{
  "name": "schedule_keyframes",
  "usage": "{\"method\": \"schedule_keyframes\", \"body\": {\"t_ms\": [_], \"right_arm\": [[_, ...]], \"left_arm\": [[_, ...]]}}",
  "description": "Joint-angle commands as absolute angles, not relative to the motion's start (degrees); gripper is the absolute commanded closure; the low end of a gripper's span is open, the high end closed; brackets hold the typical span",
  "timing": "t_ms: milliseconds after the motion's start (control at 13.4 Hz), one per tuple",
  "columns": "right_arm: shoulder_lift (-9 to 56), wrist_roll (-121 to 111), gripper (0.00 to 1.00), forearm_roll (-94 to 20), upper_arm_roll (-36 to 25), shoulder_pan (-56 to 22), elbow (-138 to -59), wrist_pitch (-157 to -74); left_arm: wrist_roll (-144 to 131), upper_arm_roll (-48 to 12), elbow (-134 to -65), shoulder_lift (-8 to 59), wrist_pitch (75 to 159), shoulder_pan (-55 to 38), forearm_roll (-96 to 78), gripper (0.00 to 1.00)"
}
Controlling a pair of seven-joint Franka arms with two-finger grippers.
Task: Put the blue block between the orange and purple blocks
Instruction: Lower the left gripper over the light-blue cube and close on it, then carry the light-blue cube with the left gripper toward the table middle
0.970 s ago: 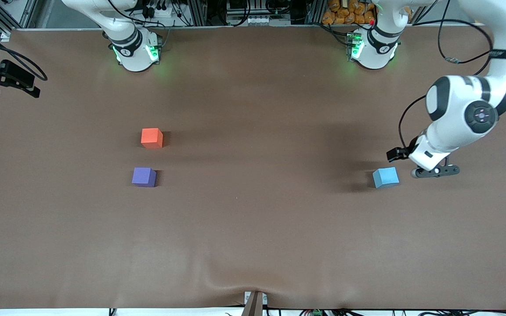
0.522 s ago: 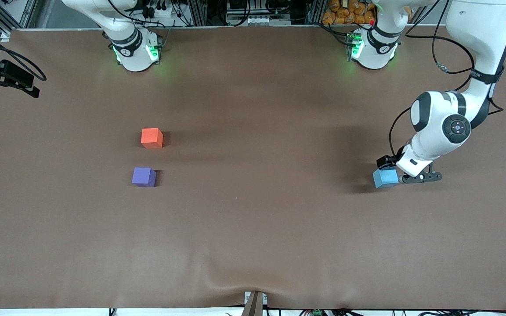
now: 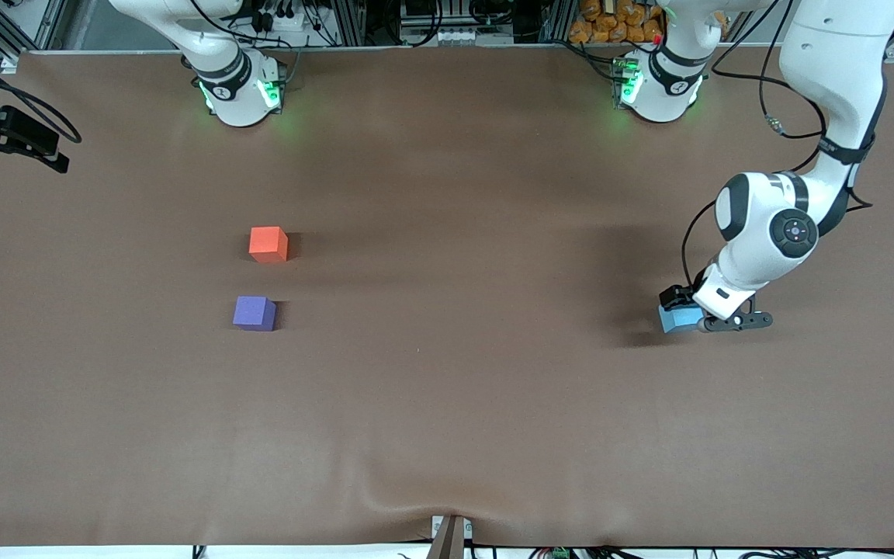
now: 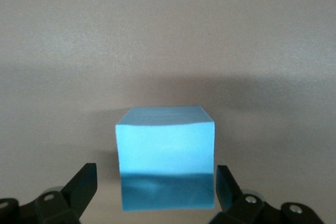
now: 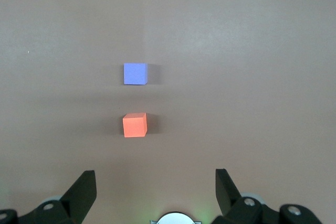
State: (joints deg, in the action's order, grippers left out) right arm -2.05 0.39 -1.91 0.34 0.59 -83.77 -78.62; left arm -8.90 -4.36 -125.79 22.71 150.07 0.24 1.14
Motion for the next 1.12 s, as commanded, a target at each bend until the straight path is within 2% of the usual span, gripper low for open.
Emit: {"method": "schedule_keyframes", "body": {"t_ms": [0,75,149,224,448,746,896,1045], "right_arm": [[-2.1,0.8,0.0,-2.8,0.7,1.5,-83.0,-78.0],[-2.1,0.8,0.0,-2.8,0.6,1.0,-83.0,-78.0],[-2.1,0.8,0.0,-2.7,0.6,0.9,-83.0,-78.0],[-2.1,0.7,0.0,-2.8,0.7,1.7,-83.0,-78.0],[-2.1,0.8,0.0,-2.8,0.7,1.5,-83.0,-77.9],[-2.1,0.8,0.0,-2.8,0.6,1.5,-83.1,-78.0],[-2.1,0.8,0.0,-2.8,0.6,0.9,-83.0,-77.9],[-2.0,0.8,0.0,-2.8,0.6,1.0,-83.0,-78.0]], "left_arm": [[-9.0,-4.6,-124.5,24.3,151.0,0.1,0.7,0.29],[-8.7,-4.6,-124.4,24.3,151.0,-0.1,0.7,0.51],[-7.9,-4.7,-124.4,24.3,151.0,-0.3,0.7,0.79],[-7.7,-4.7,-124.4,24.2,150.9,-1.0,1.2,1.0],[-7.8,-4.7,-123.8,22.2,149.1,-7.4,1.3,1.0],[-10.4,-6.3,-114.9,22.7,140.5,-21.2,1.0,1.0],[-12.0,-6.3,-109.5,25.7,140.1,-27.3,0.9,1.0],[-12.2,-6.3,-102.1,31.5,140.1,-33.1,1.1,1.0]]}}
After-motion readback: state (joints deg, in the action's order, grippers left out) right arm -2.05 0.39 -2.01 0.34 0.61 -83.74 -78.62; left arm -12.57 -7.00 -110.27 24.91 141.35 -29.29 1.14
